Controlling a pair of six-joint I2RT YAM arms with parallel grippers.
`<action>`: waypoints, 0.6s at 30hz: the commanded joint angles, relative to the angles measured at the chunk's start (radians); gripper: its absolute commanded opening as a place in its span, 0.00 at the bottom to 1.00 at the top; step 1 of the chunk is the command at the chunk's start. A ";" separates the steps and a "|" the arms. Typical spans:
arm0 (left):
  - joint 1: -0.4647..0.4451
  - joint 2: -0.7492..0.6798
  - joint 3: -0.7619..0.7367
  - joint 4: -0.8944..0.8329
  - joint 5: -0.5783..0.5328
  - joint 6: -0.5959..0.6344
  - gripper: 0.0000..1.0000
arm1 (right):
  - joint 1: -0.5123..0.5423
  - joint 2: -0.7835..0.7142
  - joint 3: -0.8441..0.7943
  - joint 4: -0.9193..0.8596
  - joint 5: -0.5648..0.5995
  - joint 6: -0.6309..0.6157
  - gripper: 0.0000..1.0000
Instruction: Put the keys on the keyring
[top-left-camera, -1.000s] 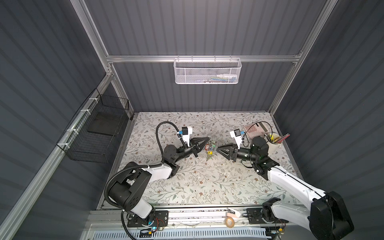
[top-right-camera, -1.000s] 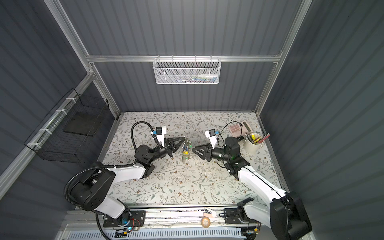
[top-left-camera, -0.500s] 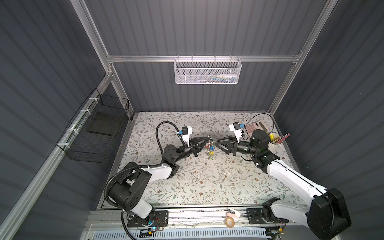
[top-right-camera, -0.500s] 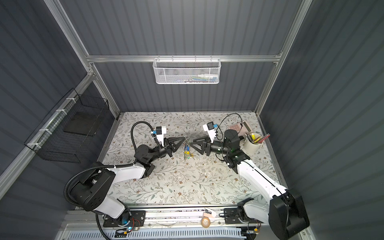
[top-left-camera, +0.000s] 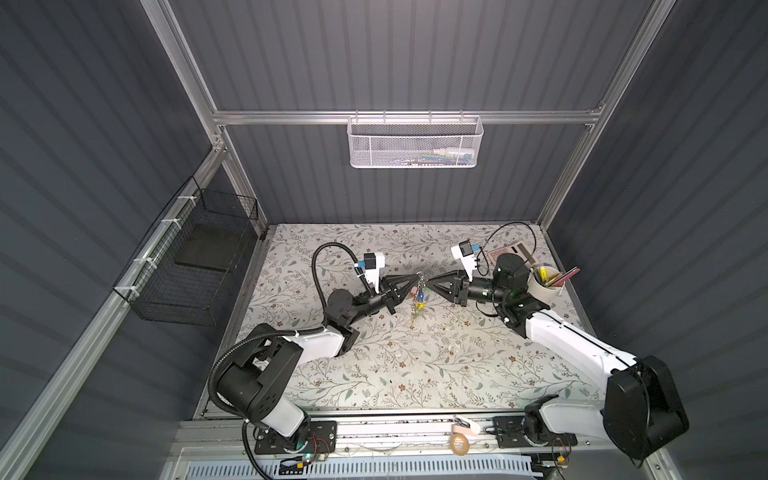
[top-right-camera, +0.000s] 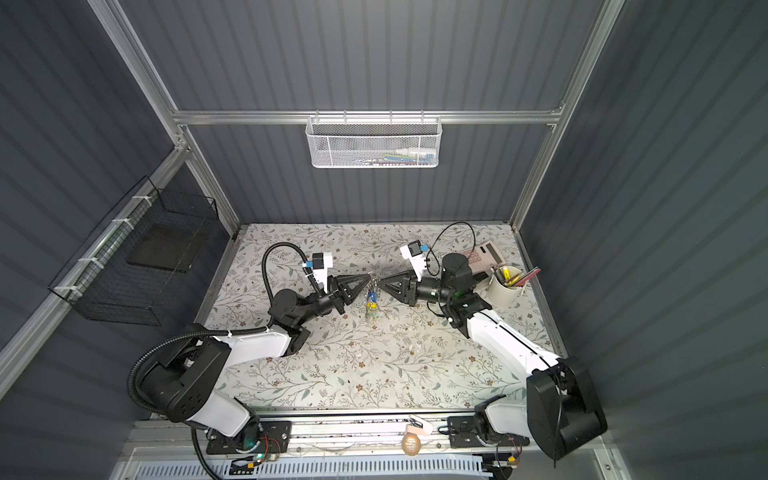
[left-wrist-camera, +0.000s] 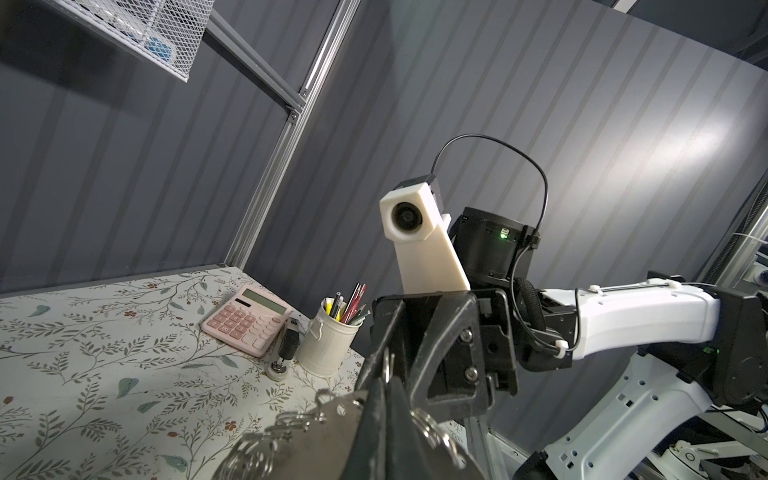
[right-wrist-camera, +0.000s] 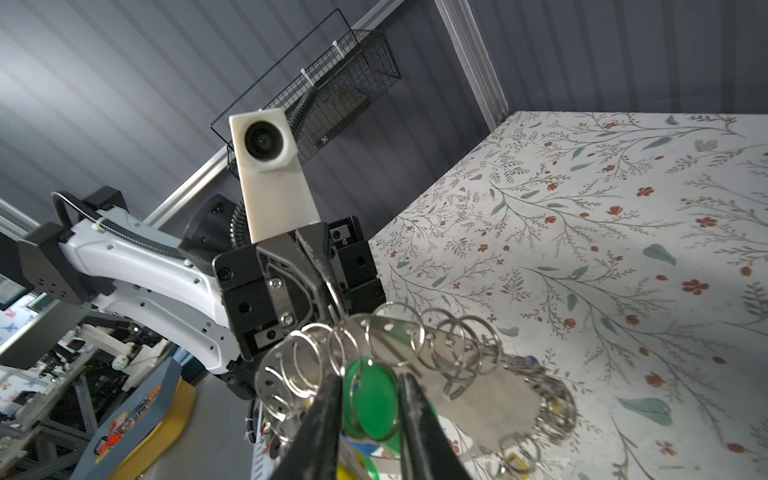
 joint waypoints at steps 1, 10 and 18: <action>-0.001 -0.018 0.038 0.073 0.000 -0.006 0.00 | 0.001 0.004 0.025 0.032 -0.012 0.000 0.20; -0.002 -0.021 0.049 0.063 -0.015 0.002 0.00 | 0.008 0.000 -0.004 0.022 -0.002 -0.006 0.00; 0.000 -0.026 0.049 0.042 -0.054 0.012 0.00 | 0.050 -0.029 -0.004 -0.097 0.080 -0.099 0.00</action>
